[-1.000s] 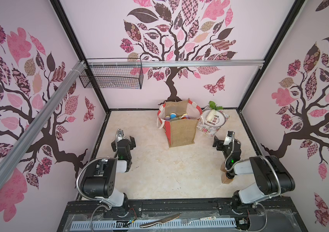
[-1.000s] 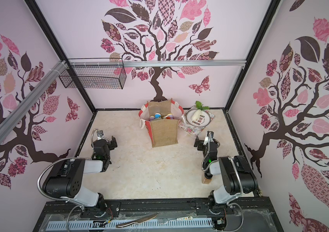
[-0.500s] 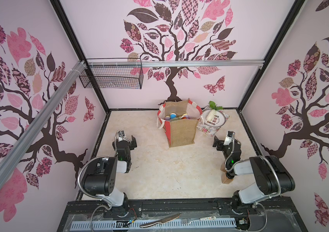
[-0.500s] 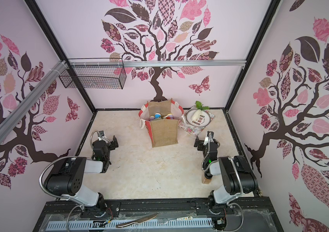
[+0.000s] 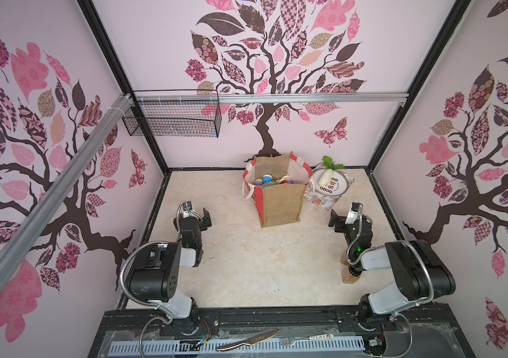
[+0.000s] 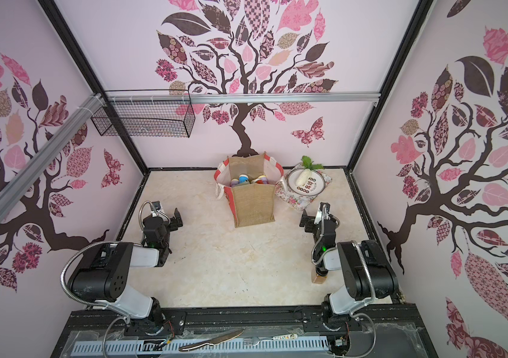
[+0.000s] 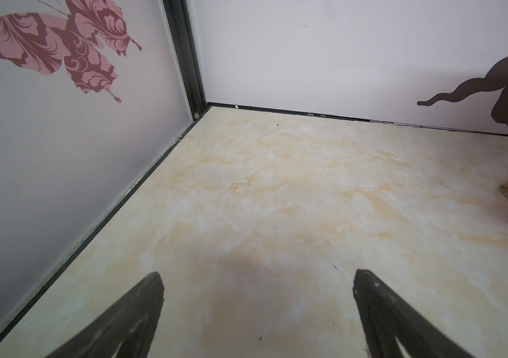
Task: Put the flashlights into the tote bags
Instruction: Reset both arms
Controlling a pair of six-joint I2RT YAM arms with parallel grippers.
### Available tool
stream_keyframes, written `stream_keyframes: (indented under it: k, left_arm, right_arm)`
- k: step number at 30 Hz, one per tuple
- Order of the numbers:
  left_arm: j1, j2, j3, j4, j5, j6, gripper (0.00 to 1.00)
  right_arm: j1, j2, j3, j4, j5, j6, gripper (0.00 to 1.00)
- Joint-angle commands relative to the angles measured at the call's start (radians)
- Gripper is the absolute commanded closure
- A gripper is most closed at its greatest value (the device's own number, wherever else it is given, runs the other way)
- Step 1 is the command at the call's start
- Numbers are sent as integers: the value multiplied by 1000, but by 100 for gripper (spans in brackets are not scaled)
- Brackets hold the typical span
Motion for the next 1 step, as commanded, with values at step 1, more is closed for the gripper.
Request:
stream_keyframes:
  k: [1]
  left_arm:
    - [4, 5, -26, 31, 2, -1, 2]
  right_arm:
    - [-6, 11, -6, 11, -4, -11, 0]
